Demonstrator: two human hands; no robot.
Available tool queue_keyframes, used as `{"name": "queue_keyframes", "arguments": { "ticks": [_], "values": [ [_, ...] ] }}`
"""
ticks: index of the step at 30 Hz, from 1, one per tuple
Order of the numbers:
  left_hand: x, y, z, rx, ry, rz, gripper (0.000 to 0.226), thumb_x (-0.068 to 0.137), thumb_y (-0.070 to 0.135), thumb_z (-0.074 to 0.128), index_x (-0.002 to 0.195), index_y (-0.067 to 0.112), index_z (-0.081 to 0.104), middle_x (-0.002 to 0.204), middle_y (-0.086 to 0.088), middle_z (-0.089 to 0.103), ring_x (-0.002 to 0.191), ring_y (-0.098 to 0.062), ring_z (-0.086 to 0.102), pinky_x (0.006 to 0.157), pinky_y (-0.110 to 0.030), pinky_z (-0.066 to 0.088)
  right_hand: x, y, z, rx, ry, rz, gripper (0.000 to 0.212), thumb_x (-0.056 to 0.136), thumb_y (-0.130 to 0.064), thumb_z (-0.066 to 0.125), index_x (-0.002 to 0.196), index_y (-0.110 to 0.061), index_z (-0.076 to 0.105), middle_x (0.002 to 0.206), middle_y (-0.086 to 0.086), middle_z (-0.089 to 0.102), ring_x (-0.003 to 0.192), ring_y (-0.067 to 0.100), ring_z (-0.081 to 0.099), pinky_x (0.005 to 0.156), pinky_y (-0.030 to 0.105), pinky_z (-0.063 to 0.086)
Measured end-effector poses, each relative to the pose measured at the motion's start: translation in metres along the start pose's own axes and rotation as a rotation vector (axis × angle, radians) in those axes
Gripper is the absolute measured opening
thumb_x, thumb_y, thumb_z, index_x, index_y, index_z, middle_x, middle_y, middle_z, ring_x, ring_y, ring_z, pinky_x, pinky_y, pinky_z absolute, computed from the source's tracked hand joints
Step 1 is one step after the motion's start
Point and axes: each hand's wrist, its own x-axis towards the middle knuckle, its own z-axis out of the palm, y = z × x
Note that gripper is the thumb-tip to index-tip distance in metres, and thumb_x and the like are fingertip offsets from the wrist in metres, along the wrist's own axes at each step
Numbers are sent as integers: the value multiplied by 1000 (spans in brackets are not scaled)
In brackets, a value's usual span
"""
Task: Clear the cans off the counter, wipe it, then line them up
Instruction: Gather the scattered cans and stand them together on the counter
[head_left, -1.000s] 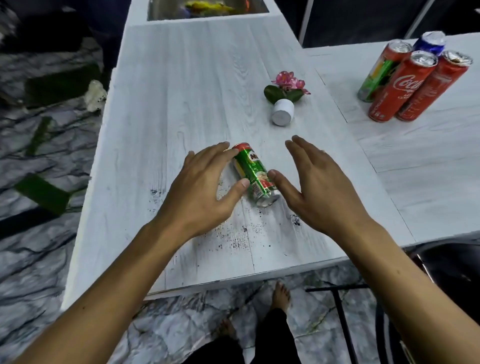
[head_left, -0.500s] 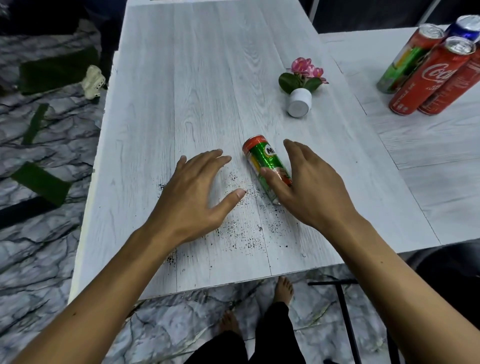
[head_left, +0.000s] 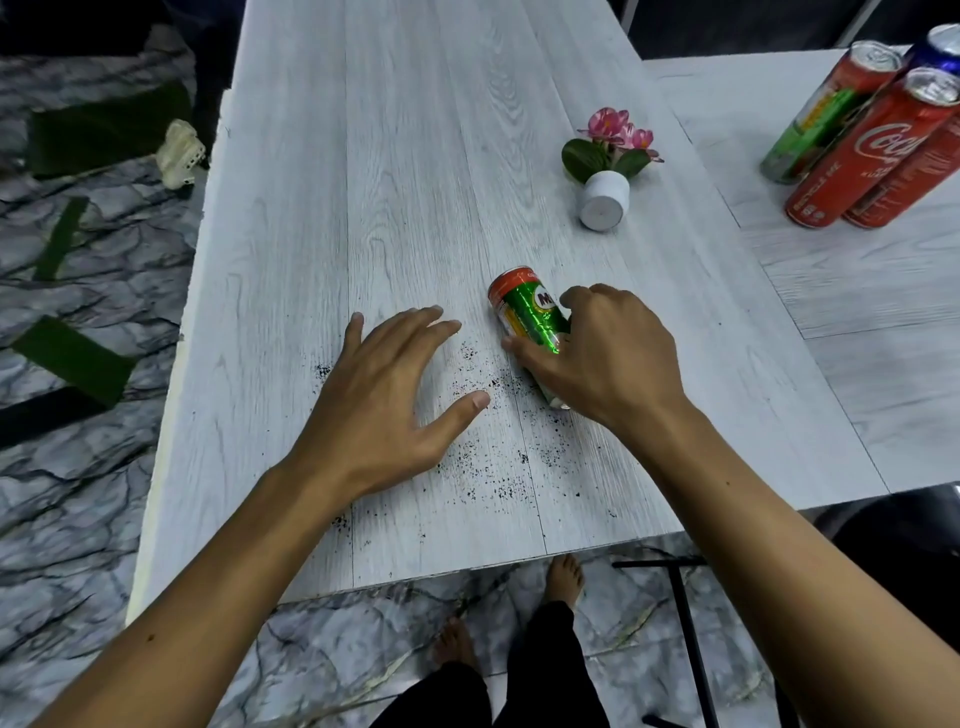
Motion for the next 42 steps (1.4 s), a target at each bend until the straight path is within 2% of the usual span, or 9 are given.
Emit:
{"name": "queue_keyframes", "arguments": {
  "ticks": [6, 12, 14, 18, 25, 29, 33, 36, 42],
  "values": [
    [-3, -1, 3, -14, 6, 11, 78, 91, 73, 46, 154, 26, 42, 164, 5, 36, 153, -13, 27, 128, -49, 6, 3, -5, 2, 6, -44, 73, 55, 77, -71, 68, 90, -19, 62, 81, 0, 56, 74, 22, 51, 49, 26, 24],
    [-6, -2, 5, -39, 21, 15, 78, 90, 72, 48, 154, 27, 41, 164, 6, 34, 153, -9, 23, 125, -28, 3, 10, -4, 3, 71, -72, 89, 49, 74, -61, 72, 95, -17, 67, 81, 2, 60, 71, 22, 56, 49, 25, 28],
    [-6, -2, 5, -46, 32, 19, 78, 90, 72, 49, 154, 28, 41, 164, 7, 34, 151, 0, 16, 123, -25, 3, 9, -3, 4, 91, -71, 86, 49, 74, -61, 72, 95, -17, 68, 80, 1, 61, 70, 20, 56, 49, 25, 28],
    [-5, -4, 7, -68, 59, 21, 78, 89, 71, 50, 154, 30, 40, 164, 9, 33, 128, 30, -9, 116, -29, 9, 6, 0, 4, 135, -44, 80, 48, 74, -62, 72, 91, -18, 67, 74, -3, 58, 63, 11, 51, 49, 25, 29],
    [-3, -6, 6, -44, 2, -2, 80, 89, 76, 45, 155, 31, 37, 165, 11, 31, 152, -6, 21, 122, -28, 8, -8, 7, 1, 288, 70, 23, 49, 77, -64, 72, 98, -20, 69, 85, -3, 67, 72, 14, 60, 58, 26, 45],
    [-1, -4, 6, -57, -1, 0, 80, 89, 76, 46, 155, 32, 37, 165, 12, 31, 150, 1, 18, 122, -28, 8, -15, 11, 0, 369, 132, 3, 53, 76, -62, 73, 107, -19, 70, 92, -3, 71, 74, 12, 60, 59, 24, 45],
    [5, 0, 5, -64, -20, 4, 80, 88, 77, 45, 155, 33, 38, 165, 11, 33, 153, -9, 26, 128, -39, 14, -18, 16, -6, 417, 169, 10, 57, 77, -61, 76, 115, -19, 68, 103, -4, 72, 81, 12, 63, 67, 31, 53],
    [10, 3, 4, -57, -23, 7, 80, 88, 79, 44, 154, 34, 38, 164, 12, 33, 152, -9, 27, 127, -36, 14, -21, 18, -12, 471, 192, 16, 55, 78, -59, 77, 116, -20, 68, 103, -6, 72, 83, 11, 65, 71, 38, 58],
    [23, 12, 4, -48, -18, 35, 77, 89, 78, 45, 153, 36, 38, 163, 13, 35, 150, -7, 28, 126, -37, 16, -24, 25, -25, 565, 255, 29, 54, 79, -52, 81, 118, -18, 68, 104, -7, 72, 86, 10, 66, 72, 39, 59]
  ]
}}
